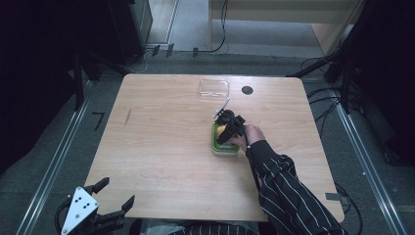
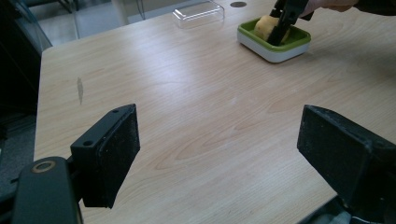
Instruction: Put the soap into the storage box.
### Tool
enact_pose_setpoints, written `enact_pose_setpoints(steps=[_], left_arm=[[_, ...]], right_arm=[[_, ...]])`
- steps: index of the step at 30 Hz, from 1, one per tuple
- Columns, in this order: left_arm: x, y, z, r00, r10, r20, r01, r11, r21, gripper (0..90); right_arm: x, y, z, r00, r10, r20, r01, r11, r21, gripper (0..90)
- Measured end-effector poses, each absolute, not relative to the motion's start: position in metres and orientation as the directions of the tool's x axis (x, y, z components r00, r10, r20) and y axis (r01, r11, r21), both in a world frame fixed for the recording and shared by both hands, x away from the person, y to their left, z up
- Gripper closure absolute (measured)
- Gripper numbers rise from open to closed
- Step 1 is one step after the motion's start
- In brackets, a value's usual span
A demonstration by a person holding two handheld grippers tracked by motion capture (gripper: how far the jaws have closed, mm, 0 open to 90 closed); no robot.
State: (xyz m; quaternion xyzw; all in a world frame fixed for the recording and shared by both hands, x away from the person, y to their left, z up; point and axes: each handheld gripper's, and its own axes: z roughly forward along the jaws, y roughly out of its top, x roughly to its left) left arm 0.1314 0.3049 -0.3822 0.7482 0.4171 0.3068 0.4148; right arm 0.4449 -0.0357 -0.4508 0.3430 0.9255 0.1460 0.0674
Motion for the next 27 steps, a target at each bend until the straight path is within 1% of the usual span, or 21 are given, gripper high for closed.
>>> enact_pose_setpoints(steps=[5, 18, 22, 23, 27], left_arm=[[0.1314, 0.3050, -0.3822, 0.463, 0.879, 0.114, 0.369, -0.308, 0.877, 13.6], [0.1314, 0.3048, -0.3822, 0.463, 0.879, 0.113, 0.369, -0.307, 0.877, 13.5], [0.1314, 0.3049, -0.3822, 0.463, 0.879, 0.114, 0.369, -0.308, 0.877, 13.6], [0.1314, 0.3049, -0.3822, 0.463, 0.879, 0.114, 0.369, -0.308, 0.877, 13.5], [0.1318, 0.3049, -0.3821, 0.464, 0.878, 0.115, 0.366, -0.308, 0.878, 13.6]], right_arm=[[0.4449, -0.0348, -0.4530, -0.758, 0.652, -0.027, 0.616, 0.729, 0.299, 27.6], [0.4442, -0.0350, -0.4519, -0.756, 0.654, -0.026, 0.615, 0.724, 0.311, 27.1], [0.4435, -0.0363, -0.4471, -0.757, 0.652, -0.036, 0.604, 0.721, 0.340, 24.3], [0.4429, -0.0366, -0.4449, -0.755, 0.654, -0.035, 0.606, 0.718, 0.343, 21.5], [0.4422, -0.0374, -0.4434, -0.755, 0.655, -0.040, 0.606, 0.720, 0.339, 18.3]])
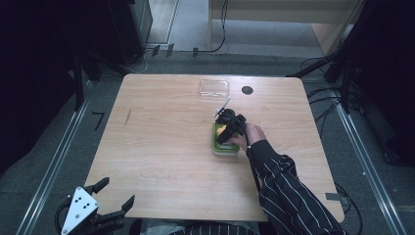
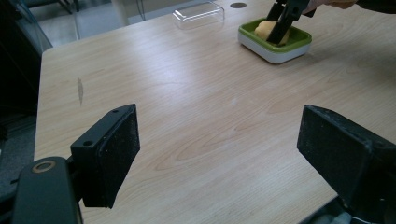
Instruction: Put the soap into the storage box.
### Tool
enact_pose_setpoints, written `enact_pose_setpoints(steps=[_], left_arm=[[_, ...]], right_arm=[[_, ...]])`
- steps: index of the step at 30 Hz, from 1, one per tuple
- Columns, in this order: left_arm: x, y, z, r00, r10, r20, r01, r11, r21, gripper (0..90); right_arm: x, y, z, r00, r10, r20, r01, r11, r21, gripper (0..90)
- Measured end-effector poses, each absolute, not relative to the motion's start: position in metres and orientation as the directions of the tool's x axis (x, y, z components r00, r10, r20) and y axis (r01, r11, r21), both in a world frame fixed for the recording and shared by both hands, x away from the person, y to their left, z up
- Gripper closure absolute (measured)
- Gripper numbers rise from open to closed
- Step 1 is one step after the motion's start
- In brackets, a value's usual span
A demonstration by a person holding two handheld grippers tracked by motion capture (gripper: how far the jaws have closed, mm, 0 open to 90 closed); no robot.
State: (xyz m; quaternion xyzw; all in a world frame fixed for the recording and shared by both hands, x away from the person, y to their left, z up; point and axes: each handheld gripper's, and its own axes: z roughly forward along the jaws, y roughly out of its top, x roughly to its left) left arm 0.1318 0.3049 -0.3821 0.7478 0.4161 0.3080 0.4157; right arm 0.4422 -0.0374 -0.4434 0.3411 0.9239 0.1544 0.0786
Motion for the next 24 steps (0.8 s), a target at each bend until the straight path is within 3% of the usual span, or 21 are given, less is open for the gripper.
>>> enact_pose_setpoints(steps=[11, 24], left_arm=[[0.138, 0.302, -0.382, 0.482, 0.869, 0.115, 0.360, -0.315, 0.878, 13.5], [0.143, 0.299, -0.382, 0.500, 0.859, 0.112, 0.354, -0.321, 0.878, 13.6]], right_arm=[[0.436, -0.049, -0.438, -0.737, 0.675, -0.042, 0.625, 0.702, 0.341, 8.4], [0.427, -0.062, -0.433, -0.722, 0.690, -0.057, 0.639, 0.696, 0.326, 5.0]])
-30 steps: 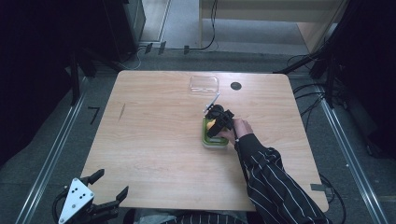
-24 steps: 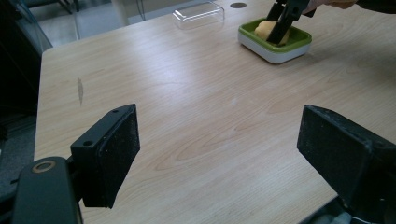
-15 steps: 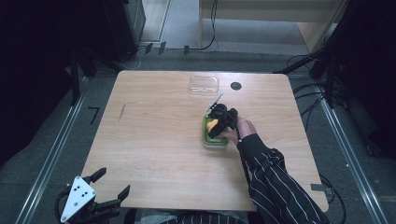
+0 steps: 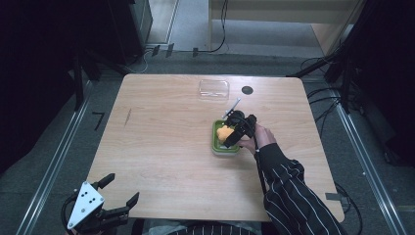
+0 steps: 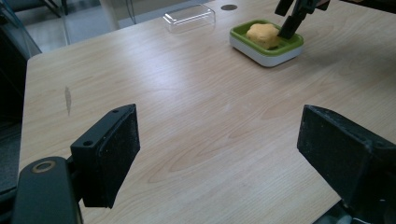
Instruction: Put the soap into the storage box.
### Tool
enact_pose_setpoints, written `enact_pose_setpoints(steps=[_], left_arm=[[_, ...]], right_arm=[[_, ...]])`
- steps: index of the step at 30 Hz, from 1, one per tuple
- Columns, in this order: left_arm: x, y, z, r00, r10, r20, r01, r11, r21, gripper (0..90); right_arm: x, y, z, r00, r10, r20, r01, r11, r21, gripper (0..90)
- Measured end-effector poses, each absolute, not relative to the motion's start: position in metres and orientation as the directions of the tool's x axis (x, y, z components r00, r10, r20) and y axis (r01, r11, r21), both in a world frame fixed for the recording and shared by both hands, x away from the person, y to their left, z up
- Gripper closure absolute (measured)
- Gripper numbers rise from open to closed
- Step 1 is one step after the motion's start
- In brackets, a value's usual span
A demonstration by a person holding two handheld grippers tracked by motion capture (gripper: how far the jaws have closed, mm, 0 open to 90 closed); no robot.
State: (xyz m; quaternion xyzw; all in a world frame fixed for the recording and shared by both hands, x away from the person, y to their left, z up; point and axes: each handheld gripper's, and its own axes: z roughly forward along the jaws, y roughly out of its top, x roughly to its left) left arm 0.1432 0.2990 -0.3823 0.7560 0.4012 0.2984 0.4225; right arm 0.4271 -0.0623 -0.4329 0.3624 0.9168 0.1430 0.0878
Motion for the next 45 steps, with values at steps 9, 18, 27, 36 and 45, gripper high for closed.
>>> enact_pose_setpoints(steps=[9, 18, 27, 36, 45], left_arm=[[0.145, 0.298, -0.382, 0.503, 0.857, 0.112, 0.352, -0.321, 0.879, 13.6], [0.148, 0.296, -0.383, 0.514, 0.851, 0.109, 0.349, -0.323, 0.880, 13.6], [0.152, 0.294, -0.382, 0.526, 0.843, 0.110, 0.347, -0.330, 0.878, 13.5], [0.157, 0.291, -0.382, 0.544, 0.832, 0.110, 0.340, -0.338, 0.878, 13.6], [0.166, 0.285, -0.383, 0.571, 0.814, 0.107, 0.330, -0.347, 0.878, 13.6]], right_arm=[[0.419, -0.076, -0.431, -0.702, 0.709, -0.074, 0.659, 0.685, 0.312, 5.0], [0.406, -0.093, -0.432, -0.683, 0.725, -0.087, 0.681, 0.676, 0.284, 4.5], [0.394, -0.111, -0.434, -0.665, 0.742, -0.085, 0.704, 0.661, 0.260, 4.3], [0.377, -0.124, -0.442, -0.645, 0.758, -0.102, 0.733, 0.650, 0.201, 4.1], [0.355, -0.143, -0.448, -0.633, 0.768, -0.099, 0.750, 0.640, 0.166, 4.0]])
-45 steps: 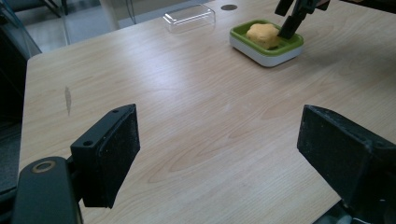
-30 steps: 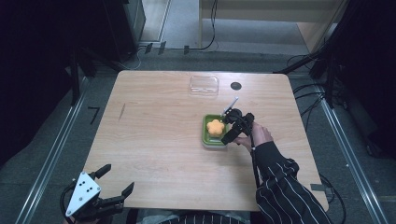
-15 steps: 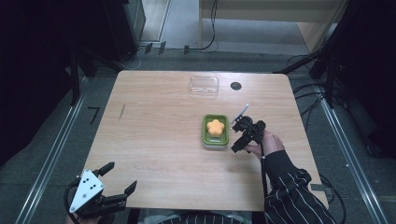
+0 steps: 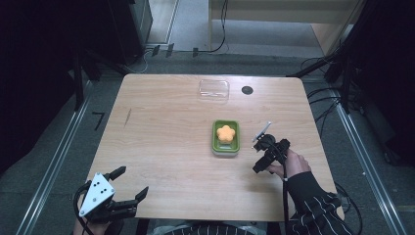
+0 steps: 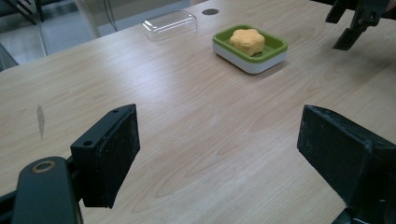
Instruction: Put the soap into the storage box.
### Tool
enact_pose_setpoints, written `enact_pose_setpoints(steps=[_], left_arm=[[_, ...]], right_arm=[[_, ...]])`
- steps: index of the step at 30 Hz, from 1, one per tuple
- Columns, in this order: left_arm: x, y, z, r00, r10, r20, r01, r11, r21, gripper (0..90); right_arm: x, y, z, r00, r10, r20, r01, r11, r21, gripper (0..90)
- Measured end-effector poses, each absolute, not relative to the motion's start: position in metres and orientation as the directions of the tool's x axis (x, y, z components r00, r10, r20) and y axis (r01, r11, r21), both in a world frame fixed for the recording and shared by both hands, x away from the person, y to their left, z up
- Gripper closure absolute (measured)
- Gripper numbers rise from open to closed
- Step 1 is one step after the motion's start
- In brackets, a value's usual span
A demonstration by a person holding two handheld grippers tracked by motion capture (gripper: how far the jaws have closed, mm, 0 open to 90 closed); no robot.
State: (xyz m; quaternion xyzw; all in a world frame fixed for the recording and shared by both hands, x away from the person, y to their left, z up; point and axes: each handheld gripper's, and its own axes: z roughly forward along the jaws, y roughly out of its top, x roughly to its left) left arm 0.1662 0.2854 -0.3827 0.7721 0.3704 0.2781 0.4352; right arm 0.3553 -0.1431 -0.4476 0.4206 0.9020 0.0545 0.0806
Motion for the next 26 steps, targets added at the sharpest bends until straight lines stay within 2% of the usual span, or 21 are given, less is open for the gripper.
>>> enact_pose_setpoints(steps=[11, 26], left_arm=[[0.176, 0.279, -0.383, 0.605, 0.789, 0.112, 0.315, -0.366, 0.875, 13.5], [0.185, 0.271, -0.383, 0.630, 0.768, 0.111, 0.304, -0.376, 0.875, 13.6]], right_arm=[[0.322, -0.164, -0.457, -0.615, 0.782, -0.102, 0.770, 0.623, 0.135, 4.0], [0.301, -0.185, -0.462, -0.589, 0.805, -0.078, 0.796, 0.594, 0.118, 4.0]])
